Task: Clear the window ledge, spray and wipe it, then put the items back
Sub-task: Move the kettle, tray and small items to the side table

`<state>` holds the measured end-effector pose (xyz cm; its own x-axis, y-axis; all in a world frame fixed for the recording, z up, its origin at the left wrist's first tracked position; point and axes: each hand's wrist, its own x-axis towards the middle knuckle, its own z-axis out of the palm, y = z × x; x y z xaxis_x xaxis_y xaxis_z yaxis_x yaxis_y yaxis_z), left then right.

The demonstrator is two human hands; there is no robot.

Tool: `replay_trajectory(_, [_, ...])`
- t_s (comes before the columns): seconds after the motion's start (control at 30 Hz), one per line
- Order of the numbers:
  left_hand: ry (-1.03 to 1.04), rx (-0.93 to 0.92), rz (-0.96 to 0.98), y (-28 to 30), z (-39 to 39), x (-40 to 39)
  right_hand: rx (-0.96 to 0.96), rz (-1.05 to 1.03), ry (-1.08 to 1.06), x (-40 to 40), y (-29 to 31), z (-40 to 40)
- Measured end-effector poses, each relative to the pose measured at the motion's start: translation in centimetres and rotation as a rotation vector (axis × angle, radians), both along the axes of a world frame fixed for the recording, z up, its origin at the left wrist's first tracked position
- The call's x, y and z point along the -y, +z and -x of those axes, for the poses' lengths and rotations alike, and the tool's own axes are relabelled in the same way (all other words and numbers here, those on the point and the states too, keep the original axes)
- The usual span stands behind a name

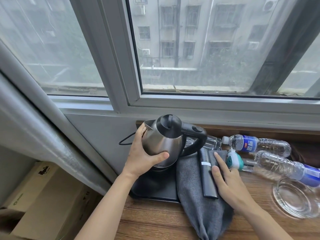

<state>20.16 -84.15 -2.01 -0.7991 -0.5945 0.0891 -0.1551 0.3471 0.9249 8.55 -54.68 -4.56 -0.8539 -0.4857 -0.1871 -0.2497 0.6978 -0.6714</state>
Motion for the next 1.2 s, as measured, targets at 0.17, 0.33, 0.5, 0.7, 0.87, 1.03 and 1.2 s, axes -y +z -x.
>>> replay_trajectory(0.17, [0.027,0.012,-0.018,-0.1,-0.4,-0.7,0.024,-0.022,0.01,0.3,0.6,-0.3])
replay_trajectory(0.33, [0.023,0.084,0.029,-1.0,-2.1,-0.1,0.041,0.006,0.011,0.2,0.8,-0.1])
replay_trajectory(0.5, [0.072,0.264,0.095,-3.1,-6.4,0.8,0.061,-0.006,0.054,0.0,1.3,0.0])
replay_trajectory(0.7, [0.056,0.274,0.096,-3.4,-6.2,0.4,0.015,0.008,0.031,0.3,0.8,0.0])
replay_trajectory(0.87, [-0.001,0.251,0.092,-3.2,-5.5,0.0,-0.03,0.03,-0.029,0.5,-0.2,-0.2])
replay_trajectory(1.03, [-0.026,0.223,0.076,-3.4,-5.4,0.2,-0.079,0.047,-0.079,0.8,-1.0,-0.9])
replay_trajectory(1.2, [-0.04,0.197,0.054,-3.8,-5.4,0.3,-0.096,0.079,-0.101,1.1,-1.3,-1.4])
